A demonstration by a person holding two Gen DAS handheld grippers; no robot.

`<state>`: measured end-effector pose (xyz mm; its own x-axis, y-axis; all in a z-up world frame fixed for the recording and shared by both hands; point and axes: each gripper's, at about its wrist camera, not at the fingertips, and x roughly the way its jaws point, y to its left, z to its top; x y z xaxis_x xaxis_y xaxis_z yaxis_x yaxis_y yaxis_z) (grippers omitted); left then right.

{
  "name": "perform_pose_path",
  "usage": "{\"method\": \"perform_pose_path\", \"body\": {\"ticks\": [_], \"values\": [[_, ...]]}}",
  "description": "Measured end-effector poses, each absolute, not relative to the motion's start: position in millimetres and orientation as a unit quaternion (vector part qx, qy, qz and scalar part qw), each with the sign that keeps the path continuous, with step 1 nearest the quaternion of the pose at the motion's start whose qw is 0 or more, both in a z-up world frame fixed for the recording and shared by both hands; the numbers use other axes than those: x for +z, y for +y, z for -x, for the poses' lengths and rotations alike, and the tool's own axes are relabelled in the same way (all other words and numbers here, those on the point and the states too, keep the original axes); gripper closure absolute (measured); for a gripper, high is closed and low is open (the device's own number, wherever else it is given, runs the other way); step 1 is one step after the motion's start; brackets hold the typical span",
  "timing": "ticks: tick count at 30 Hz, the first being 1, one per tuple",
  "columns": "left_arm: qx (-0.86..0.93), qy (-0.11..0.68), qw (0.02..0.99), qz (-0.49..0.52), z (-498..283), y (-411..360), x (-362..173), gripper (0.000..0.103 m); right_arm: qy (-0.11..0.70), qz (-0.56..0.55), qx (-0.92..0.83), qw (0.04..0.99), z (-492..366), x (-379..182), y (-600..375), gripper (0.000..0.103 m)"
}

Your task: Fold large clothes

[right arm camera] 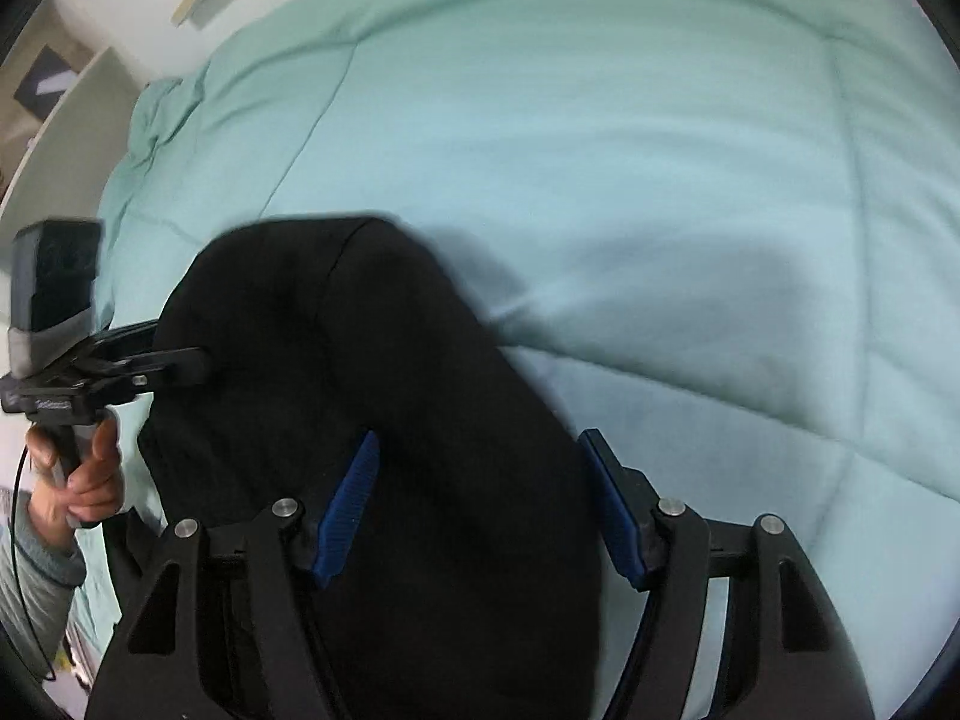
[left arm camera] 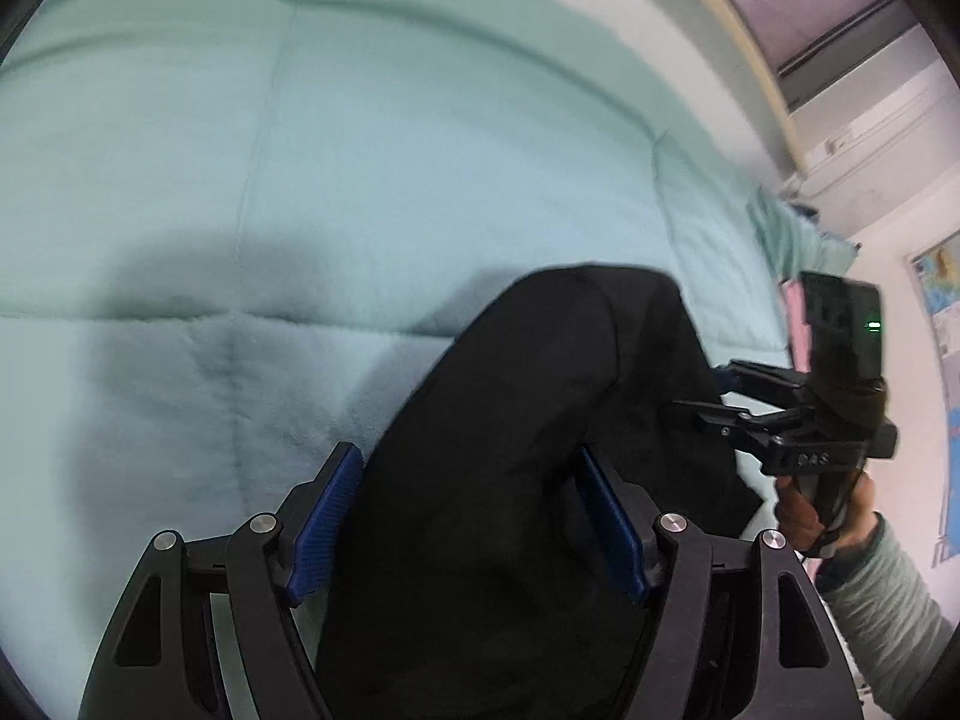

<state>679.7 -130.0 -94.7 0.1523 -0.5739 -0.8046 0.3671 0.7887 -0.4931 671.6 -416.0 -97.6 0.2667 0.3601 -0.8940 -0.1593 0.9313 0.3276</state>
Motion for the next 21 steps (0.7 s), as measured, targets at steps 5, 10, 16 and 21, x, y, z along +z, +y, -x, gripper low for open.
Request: {"method": "perform_pose_path", "body": {"ticks": [5,10,16,21], "values": [[-0.326,0.549,0.767,0.058,-659.5,-133.8,-81.9,0.079,0.536,-0.068,0.156,0.827,-647.6,-74.1,-413.0,0.081],[-0.358,0.497,0.789,0.048,-608.7,-119.6,-27.5,0.085,0.483,-0.04,0.163,0.859,-587.6,-18.6,-405.1,0.084],[-0.372,0.448,0.813,0.007,-506.7,-99.8,41.3,0.085,0.447,-0.02,0.164,0.879,-496.2,44.4,-391.3,0.084],[-0.369,0.426,0.825,-0.027,-415.7,-94.2,78.9,0.085,0.437,-0.012,0.161,0.885,-406.2,76.2,-363.3,0.084]]}}
